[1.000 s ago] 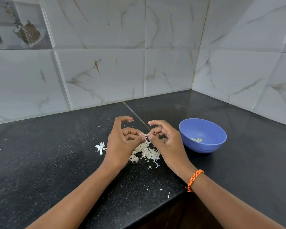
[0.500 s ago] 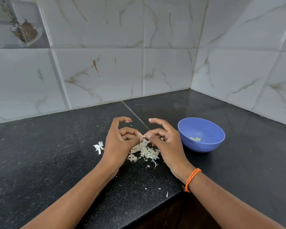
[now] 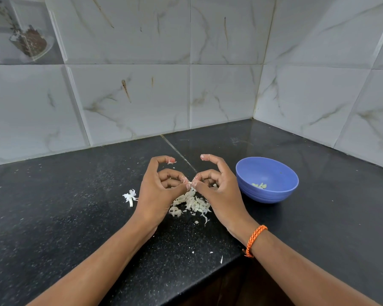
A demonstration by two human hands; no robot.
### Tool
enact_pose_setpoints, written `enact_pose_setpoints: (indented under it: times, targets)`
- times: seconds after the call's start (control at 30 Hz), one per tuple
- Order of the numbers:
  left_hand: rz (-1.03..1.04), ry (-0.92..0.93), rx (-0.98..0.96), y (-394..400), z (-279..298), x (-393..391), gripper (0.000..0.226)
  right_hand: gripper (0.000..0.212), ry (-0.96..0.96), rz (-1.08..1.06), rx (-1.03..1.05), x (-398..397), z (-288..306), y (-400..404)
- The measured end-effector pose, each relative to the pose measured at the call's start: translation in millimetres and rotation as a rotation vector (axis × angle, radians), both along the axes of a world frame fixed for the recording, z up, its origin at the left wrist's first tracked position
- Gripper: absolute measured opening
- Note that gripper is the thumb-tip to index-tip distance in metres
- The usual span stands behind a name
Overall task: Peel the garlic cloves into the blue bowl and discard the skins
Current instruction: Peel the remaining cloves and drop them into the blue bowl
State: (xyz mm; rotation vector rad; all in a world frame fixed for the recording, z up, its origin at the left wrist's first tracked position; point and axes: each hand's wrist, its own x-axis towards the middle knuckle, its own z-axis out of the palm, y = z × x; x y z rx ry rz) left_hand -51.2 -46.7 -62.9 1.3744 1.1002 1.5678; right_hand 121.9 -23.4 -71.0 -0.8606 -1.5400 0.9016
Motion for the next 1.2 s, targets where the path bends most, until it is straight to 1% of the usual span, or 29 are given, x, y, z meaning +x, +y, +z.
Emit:
enact_pose_setpoints:
  times: [0.23, 0.43, 0.6, 0.67, 0.77, 0.83, 0.9, 1.03, 1.1, 1.2]
  targets:
    - [-0.026, 0.042, -0.002, -1.5, 1.9, -0.5, 0.06, 0.068, -0.05, -0.016, 0.078, 2.3, 0.8, -1.2]
    - [-0.046, 0.018, -0.005, -3.5, 4.9, -0.7, 0.051, 0.071, 0.009, 0.016, 0.042, 1.4, 0.0, 0.8]
    - [-0.062, -0.024, -0.021, -4.1, 5.9, -0.6, 0.047, 0.069, 0.008, -0.001, 0.052, -1.0, -0.8, 0.4]
    - [-0.062, -0.047, -0.033, -3.5, 4.6, -1.2, 0.049, 0.067, -0.028, -0.063, 0.096, -2.8, -0.7, -2.5]
    - [-0.058, -0.082, -0.044, -2.9, 2.8, -1.6, 0.048, 0.067, -0.142, -0.174, 0.207, -6.5, -0.5, -7.5]
    - [-0.061, -0.102, -0.049, -2.6, 2.8, -1.7, 0.048, 0.067, -0.208, -0.197, 0.266, -7.1, -0.9, -8.3]
    - [-0.056, -0.114, -0.054, -2.2, 3.0, -2.7, 0.048, 0.069, -0.248, -0.193, 0.281, -6.6, -1.3, -8.5]
    - [-0.056, -0.129, -0.059, -1.8, 3.4, -4.4, 0.048, 0.073, -0.289, -0.168, 0.297, -7.5, -1.0, -10.9]
    - [-0.059, -0.127, -0.063, -2.0, 3.0, -4.3, 0.048, 0.071, -0.296, -0.181, 0.311, -8.0, -0.3, -11.4]
    - [-0.062, -0.133, -0.067, -1.8, 1.2, -3.5, 0.047, 0.065, -0.254, -0.2, 0.294, -6.9, 0.8, -8.8]
